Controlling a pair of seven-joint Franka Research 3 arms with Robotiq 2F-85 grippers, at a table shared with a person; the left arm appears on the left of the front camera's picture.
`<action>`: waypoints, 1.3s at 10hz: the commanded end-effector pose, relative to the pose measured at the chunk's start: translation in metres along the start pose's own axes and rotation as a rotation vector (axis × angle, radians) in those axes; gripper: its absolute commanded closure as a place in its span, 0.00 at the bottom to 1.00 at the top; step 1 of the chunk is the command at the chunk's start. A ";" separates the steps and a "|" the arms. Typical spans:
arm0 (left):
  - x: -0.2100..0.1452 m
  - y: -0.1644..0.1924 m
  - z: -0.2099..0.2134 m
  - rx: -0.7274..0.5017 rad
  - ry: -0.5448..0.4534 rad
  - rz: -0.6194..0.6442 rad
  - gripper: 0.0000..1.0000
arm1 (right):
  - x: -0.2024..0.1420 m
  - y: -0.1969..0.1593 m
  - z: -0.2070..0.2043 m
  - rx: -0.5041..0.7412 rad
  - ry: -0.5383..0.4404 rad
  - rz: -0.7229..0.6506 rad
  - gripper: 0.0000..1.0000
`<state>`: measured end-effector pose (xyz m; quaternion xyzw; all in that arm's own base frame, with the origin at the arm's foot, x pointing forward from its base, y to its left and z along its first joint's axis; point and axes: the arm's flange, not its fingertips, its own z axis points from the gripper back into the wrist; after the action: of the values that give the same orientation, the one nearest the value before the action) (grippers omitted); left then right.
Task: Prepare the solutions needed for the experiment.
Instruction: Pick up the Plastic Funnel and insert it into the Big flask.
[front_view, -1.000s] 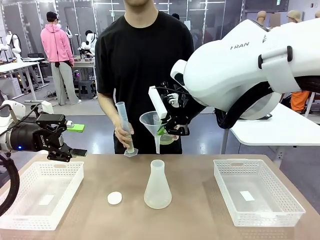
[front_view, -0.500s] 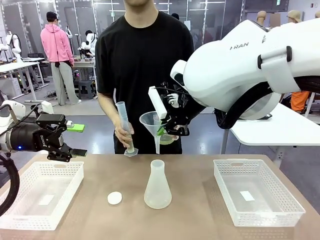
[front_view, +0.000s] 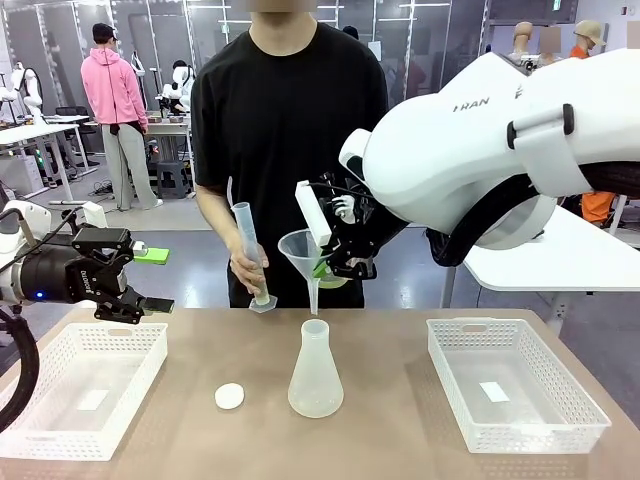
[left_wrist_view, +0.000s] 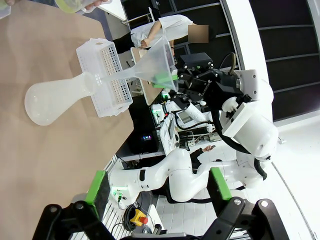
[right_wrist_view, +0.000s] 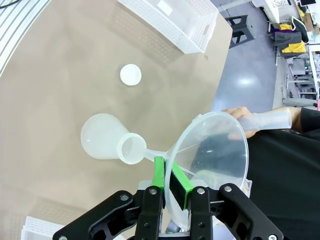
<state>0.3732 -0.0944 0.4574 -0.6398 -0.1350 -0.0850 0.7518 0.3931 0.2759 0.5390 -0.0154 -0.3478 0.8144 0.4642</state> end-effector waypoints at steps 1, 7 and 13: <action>0.000 -0.001 0.000 -0.016 0.001 -0.001 0.00 | -0.005 0.009 -0.015 -0.018 -0.045 0.003 0.93; 0.000 -0.001 0.000 -0.016 0.001 -0.001 0.00 | -0.018 0.020 -0.032 -0.016 -0.054 -0.029 0.93; 0.000 -0.001 0.000 -0.016 0.001 -0.001 0.00 | -0.030 0.031 -0.043 -0.003 -0.036 -0.057 0.93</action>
<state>0.3732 -0.0944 0.4574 -0.6398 -0.1350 -0.0850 0.7518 0.4011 0.2706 0.4886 0.0079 -0.3445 0.7995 0.4920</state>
